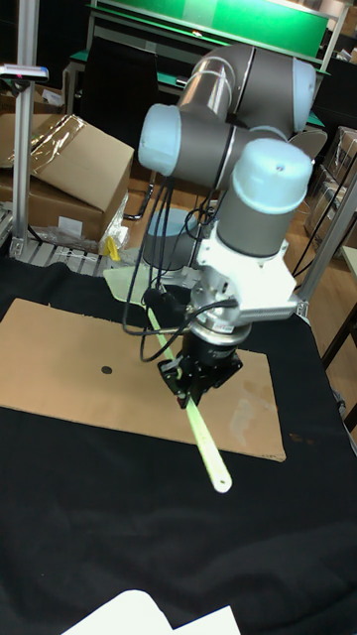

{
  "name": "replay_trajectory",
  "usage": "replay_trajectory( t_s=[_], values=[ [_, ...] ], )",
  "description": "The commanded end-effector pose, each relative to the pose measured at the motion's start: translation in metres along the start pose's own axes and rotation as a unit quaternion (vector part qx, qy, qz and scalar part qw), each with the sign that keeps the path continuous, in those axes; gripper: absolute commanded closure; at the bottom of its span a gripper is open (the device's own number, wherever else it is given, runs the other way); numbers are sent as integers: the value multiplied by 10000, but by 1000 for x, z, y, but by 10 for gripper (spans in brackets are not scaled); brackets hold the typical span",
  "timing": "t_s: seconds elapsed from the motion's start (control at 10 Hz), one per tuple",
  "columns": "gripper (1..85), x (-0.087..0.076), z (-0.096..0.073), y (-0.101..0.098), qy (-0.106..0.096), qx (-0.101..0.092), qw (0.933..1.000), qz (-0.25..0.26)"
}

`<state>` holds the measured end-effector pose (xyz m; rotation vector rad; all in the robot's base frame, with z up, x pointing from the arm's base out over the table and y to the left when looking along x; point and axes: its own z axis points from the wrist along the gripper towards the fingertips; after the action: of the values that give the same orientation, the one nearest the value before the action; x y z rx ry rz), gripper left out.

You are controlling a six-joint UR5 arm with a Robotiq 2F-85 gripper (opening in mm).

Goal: Swat with a flyswatter

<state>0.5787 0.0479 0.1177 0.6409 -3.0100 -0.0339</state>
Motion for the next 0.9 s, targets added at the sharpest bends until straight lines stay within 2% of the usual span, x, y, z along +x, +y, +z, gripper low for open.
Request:
replay_trajectory(
  t_s=[0.0,0.1,0.4,0.6,0.8],
  values=[
    [843,1,-4,-3,-83,243,9969,-750],
    [843,1,1,-8,-68,332,9965,-770],
    [843,-6,23,-16,-253,460,9940,-959],
    [843,-10,44,-15,-392,449,9938,-941],
    [847,-7,55,-24,-519,442,9931,-951]
  ],
)
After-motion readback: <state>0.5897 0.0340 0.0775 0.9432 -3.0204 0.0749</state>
